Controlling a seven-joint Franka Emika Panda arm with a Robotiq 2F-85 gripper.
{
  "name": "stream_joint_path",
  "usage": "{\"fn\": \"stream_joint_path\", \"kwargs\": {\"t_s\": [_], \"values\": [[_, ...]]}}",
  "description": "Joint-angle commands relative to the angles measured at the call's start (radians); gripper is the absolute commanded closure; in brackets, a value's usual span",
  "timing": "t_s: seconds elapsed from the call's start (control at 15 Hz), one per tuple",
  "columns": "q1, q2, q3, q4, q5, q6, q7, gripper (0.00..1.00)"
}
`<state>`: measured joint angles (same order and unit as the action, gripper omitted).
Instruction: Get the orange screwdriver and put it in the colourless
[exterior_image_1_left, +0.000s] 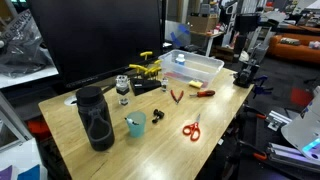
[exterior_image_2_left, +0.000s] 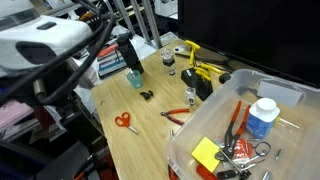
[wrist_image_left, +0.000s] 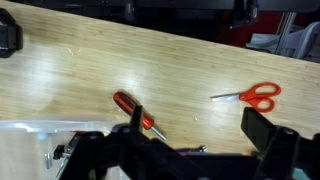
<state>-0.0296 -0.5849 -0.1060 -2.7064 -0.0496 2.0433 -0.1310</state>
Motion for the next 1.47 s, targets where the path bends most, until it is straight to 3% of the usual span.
{"fn": "stream_joint_path", "kwargs": {"t_s": [0.0,0.33,0.87,0.93,1.0,1.4], "values": [[-0.007,0.000,0.007,0.001,0.005,-0.002,-0.003,0.00],[0.024,0.050,0.010,0.025,-0.001,0.056,-0.056,0.00],[0.124,0.249,0.051,0.071,-0.066,0.177,-0.302,0.00],[0.095,0.278,0.080,0.073,-0.142,0.198,-0.244,0.00],[0.118,0.223,0.057,0.044,-0.067,0.181,-0.255,0.00],[0.109,0.276,0.070,0.065,-0.120,0.201,-0.247,0.00]]}}
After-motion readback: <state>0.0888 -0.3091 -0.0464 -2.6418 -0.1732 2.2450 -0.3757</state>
